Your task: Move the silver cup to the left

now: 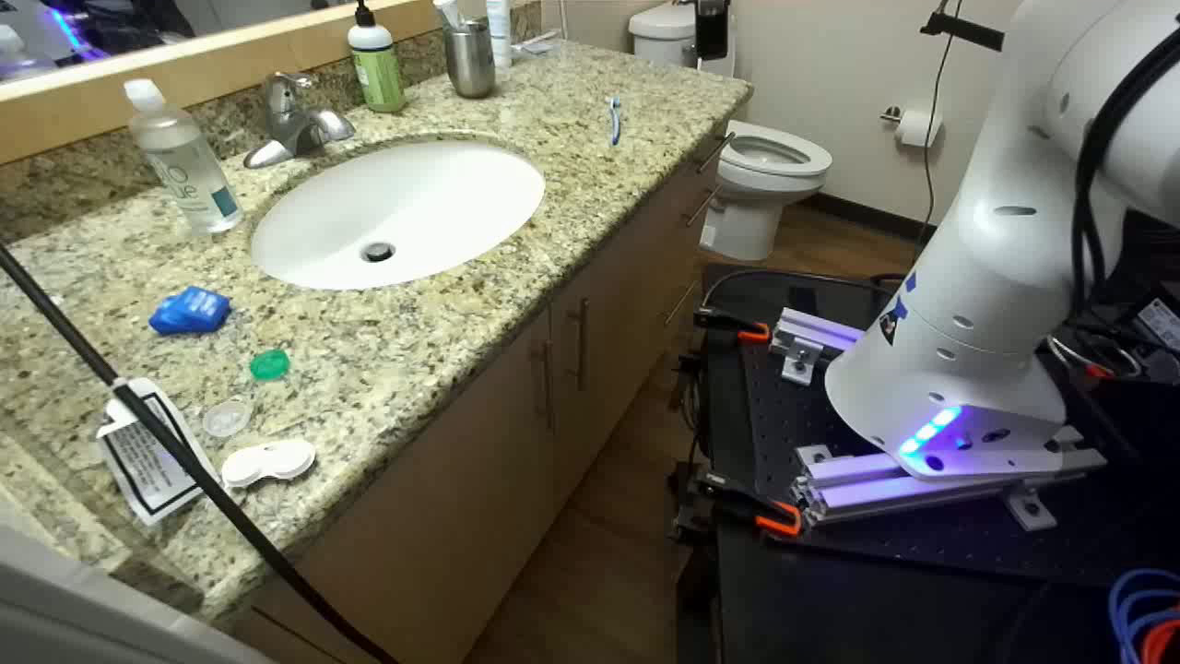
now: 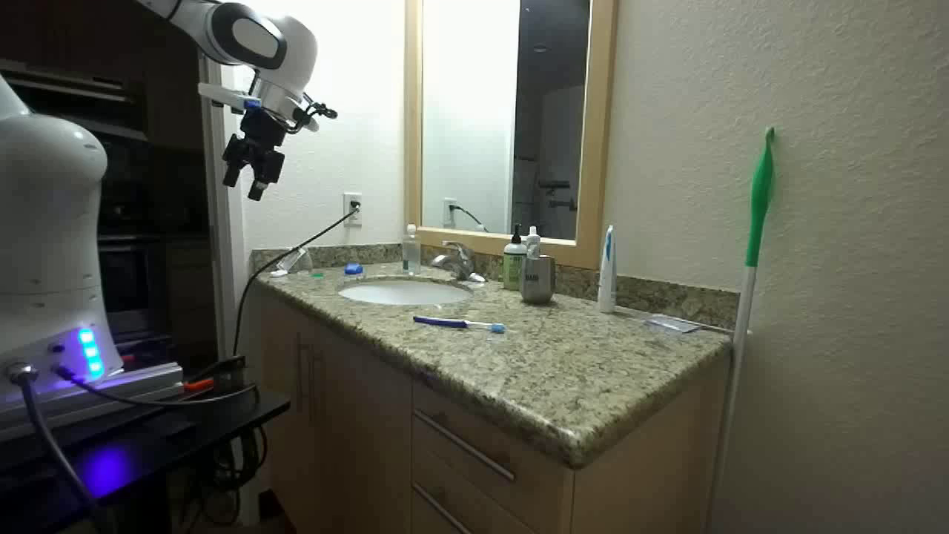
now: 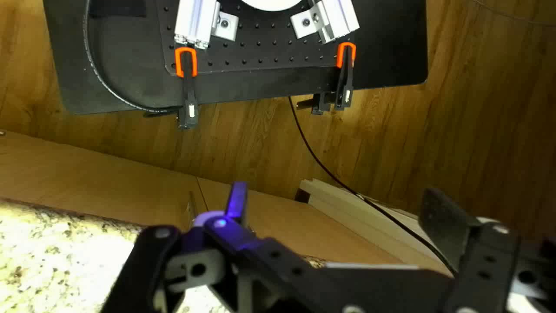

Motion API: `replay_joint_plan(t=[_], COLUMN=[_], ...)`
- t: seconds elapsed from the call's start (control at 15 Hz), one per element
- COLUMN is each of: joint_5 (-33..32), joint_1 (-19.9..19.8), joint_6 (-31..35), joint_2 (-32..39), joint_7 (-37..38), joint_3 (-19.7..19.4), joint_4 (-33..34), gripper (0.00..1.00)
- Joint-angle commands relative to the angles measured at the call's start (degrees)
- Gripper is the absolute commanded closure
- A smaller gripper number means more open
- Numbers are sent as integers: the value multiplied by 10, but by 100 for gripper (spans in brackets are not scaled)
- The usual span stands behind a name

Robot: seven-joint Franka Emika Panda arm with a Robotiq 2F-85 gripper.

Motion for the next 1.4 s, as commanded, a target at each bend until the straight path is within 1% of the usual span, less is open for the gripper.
replay_joint_plan(t=[0.0,0.2,0.33,0.47,0.53,0.6,0.67,0.73,0.8,0.93,1.0,1.07,1.13,1.2,1.33], joint_5=[6,8,1,6,37,78,117,79,103,114,99,111,135,150,192], joint_1=[-14,-5,-19,-31,-19,-4,10,-21,-14,-5,-11,-12,-4,-4,-6], joint_6=[-2,124,204,279,285,273,230,264,253,244,296,357,405,446,508], joint_2=[3,42,83,118,131,130,105,117,117,111,149,185,231,250,309], joint_7=[-7,9,19,20,-8,-23,-42,-22,-35,-36,-14,6,-11,-9,-10], joint_3=[12,30,22,4,-14,-22,-22,-4,-6,-5,5,2,-19,-28,-46], joint_4=[1,-6,12,28,40,42,37,28,32,33,40,50,79,89,133], gripper=[0,0,0,0,0,0,0,0,0,0,0,0,0,0,0])
